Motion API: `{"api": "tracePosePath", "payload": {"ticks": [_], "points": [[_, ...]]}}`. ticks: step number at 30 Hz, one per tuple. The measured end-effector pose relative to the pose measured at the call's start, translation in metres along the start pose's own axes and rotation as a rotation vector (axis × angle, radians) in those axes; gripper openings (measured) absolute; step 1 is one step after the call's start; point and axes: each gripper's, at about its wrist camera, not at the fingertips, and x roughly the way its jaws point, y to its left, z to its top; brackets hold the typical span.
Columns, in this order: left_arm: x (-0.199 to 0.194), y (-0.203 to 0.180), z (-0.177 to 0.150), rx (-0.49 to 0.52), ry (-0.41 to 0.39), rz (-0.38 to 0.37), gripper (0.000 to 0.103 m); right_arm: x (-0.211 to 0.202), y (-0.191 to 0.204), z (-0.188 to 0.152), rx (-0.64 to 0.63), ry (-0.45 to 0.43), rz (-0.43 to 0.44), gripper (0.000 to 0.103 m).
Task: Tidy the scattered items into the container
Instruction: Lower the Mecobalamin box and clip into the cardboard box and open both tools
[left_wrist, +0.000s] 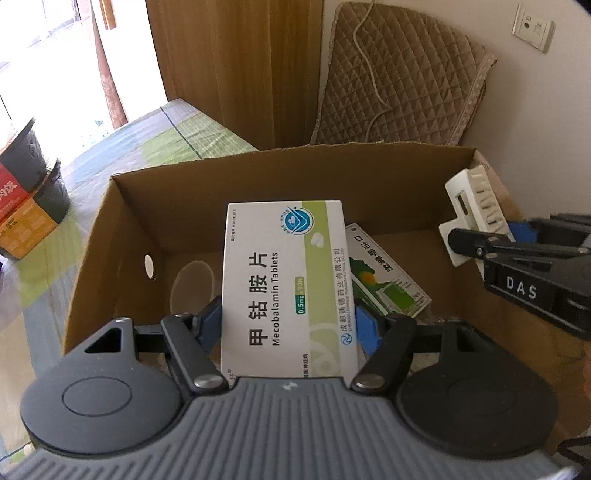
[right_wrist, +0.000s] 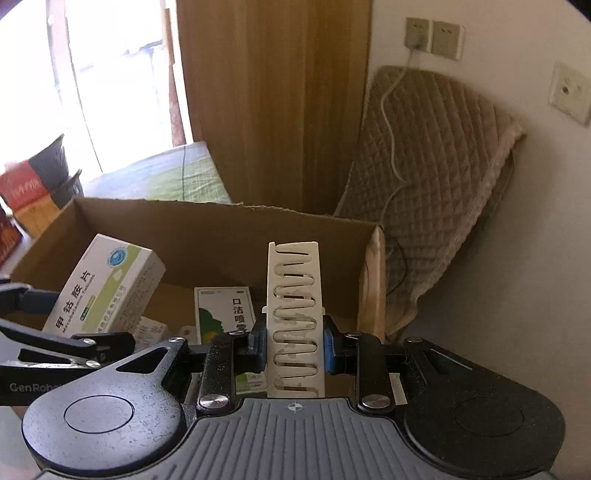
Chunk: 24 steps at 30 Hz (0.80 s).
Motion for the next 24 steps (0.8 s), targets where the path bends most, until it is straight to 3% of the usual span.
{"api": "tracePosePath", "payload": {"ticks": [14,24], "points": [[0.035,0.005,0.006,-0.019,0.048,0.013,0.068,0.023,0.007,0.002,-0.047,0.020,-0.001,0.031],[0.032,0.010,0.001,-0.033,0.045,0.016,0.068,0.027,0.010,0.003,-0.068,0.025,-0.022,0.031]]}}
